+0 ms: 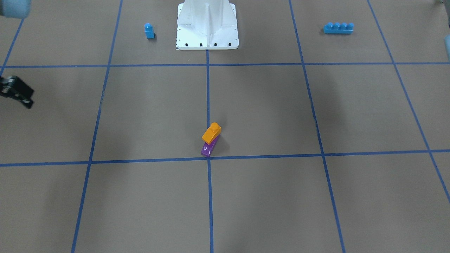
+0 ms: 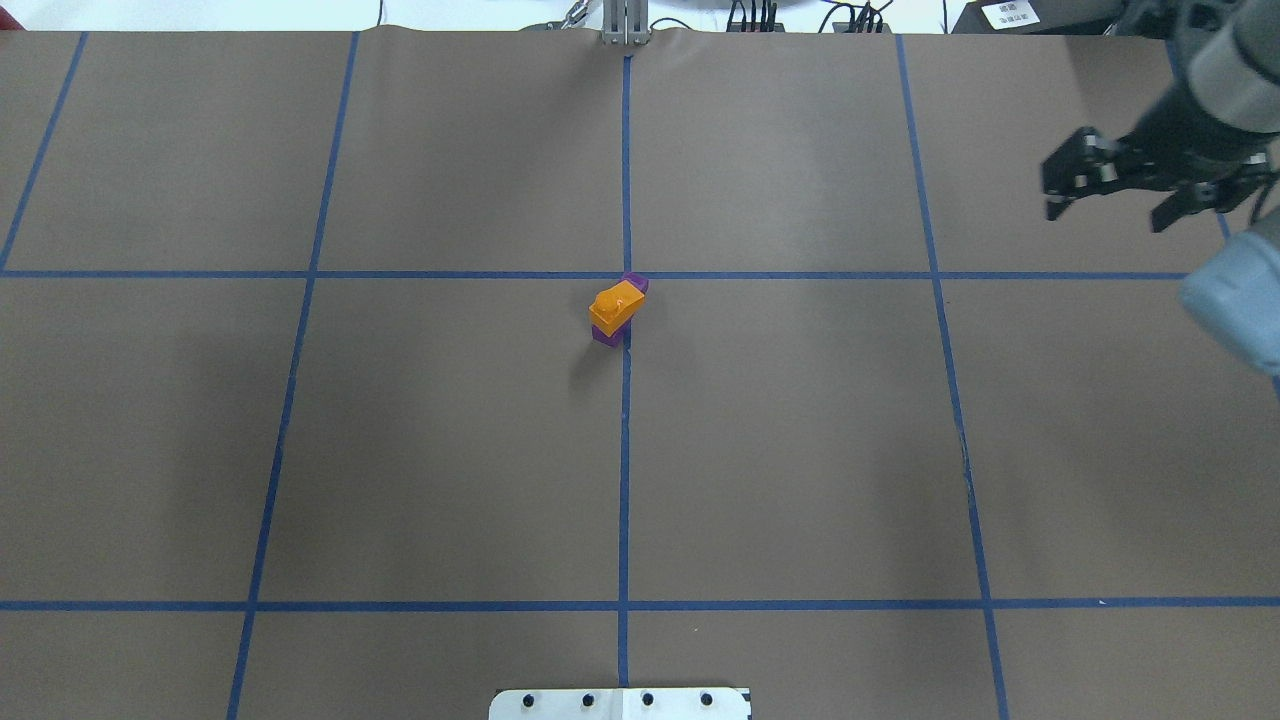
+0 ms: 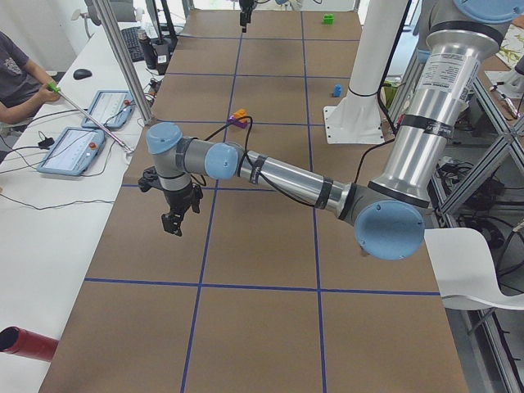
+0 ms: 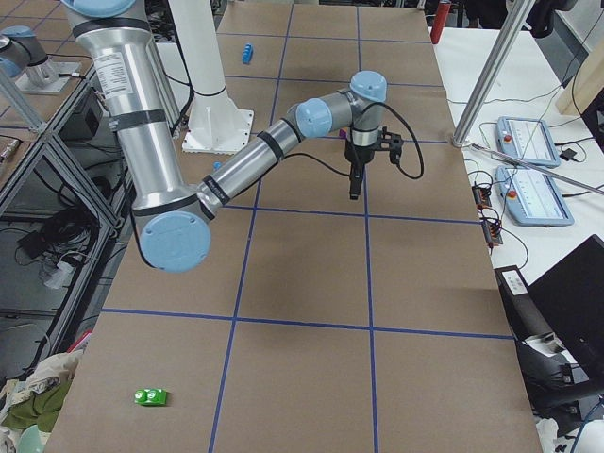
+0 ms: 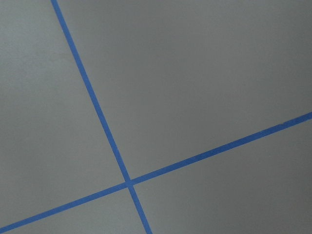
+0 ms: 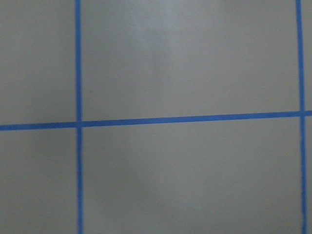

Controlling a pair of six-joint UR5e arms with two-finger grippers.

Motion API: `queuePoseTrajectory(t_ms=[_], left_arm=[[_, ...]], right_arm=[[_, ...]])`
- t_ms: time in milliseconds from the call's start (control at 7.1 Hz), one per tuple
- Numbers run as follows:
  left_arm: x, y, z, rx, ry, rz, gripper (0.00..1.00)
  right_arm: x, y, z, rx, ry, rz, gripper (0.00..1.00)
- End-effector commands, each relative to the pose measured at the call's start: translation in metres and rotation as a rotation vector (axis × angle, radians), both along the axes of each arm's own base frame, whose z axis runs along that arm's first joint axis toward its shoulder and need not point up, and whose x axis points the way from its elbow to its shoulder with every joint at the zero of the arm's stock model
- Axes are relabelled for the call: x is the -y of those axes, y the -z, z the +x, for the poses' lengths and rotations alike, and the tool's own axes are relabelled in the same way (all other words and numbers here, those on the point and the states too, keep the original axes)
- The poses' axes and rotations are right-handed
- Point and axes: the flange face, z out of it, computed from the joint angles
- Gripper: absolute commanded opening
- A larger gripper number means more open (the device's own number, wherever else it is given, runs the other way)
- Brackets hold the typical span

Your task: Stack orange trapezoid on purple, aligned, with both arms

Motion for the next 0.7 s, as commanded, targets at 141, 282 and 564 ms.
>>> queuePoseTrajectory(t_ms=[141,282,564], left_arm=[[-0.047,-0.065,-0.051,-0.064,-0.037,0.0,1.0],[-0.06,-0.082,-0.055,-0.072,-0.107,0.036,1.0],[-0.065,-0.088,-0.06,-0.07,-0.038,-0.03,1.0]], right_arm=[[-0.033,-0.19,0.139,0.049,0.118,0.16,1.0],[-0.033,-0.217,0.139,0.044,0.126,0.16,1.0],[-0.048,-0.241,0.14,0.044,0.108,0.131,1.0]])
